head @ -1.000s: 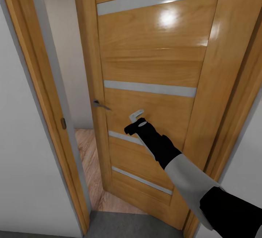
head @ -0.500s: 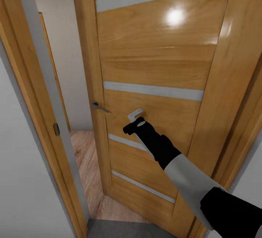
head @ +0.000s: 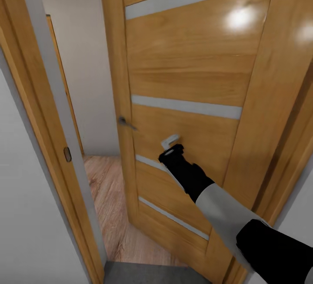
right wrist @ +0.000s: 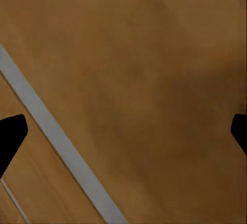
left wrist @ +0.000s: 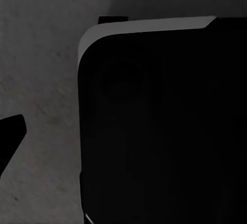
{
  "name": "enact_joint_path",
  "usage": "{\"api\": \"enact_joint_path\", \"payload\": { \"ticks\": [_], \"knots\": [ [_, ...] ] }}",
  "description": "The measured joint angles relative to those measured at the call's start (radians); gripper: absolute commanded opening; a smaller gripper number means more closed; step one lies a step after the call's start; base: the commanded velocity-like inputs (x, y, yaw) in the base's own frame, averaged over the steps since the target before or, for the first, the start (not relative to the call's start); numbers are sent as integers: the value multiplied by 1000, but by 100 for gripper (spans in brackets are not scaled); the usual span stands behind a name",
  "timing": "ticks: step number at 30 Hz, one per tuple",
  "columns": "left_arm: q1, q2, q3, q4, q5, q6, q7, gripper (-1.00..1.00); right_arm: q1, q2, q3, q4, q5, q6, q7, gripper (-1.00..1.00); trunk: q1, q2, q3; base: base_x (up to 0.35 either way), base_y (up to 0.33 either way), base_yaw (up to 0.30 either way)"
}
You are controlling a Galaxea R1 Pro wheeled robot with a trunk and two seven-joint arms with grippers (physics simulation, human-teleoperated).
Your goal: Move the two storage containers from the living room to the garage. In the garage, place one container on the floor and stack the other container on top of it (either order is fine).
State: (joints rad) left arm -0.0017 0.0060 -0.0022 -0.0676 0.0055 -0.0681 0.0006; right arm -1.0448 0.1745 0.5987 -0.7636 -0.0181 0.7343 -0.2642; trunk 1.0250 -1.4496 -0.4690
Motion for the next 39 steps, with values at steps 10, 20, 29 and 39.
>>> {"api": "enact_joint_path", "payload": {
  "ticks": [10, 20, 29, 39],
  "knots": [
    [0, 0, -1, -2, 0, 0, 1, 100, -77, 0, 0, 173, -2, -53, -10, 100, 0, 0, 0, 0, 0, 0],
    [0, 0, 0, -2, 0, 0, 1, 100, -104, 0, -6, 228, -20, -72, -10, 100, 0, 0, 0, 0, 0, 0],
    [0, 0, -1, -2, 0, 0, 1, 100, -142, 0, -19, 333, -29, -127, -22, 100, 0, 0, 0, 0, 0, 0],
    [0, 0, -1, -2, 0, 0, 1, 100, -198, 0, -35, 440, -61, -158, -56, 100, 0, 0, 0, 0, 0, 0]
  ]
}}
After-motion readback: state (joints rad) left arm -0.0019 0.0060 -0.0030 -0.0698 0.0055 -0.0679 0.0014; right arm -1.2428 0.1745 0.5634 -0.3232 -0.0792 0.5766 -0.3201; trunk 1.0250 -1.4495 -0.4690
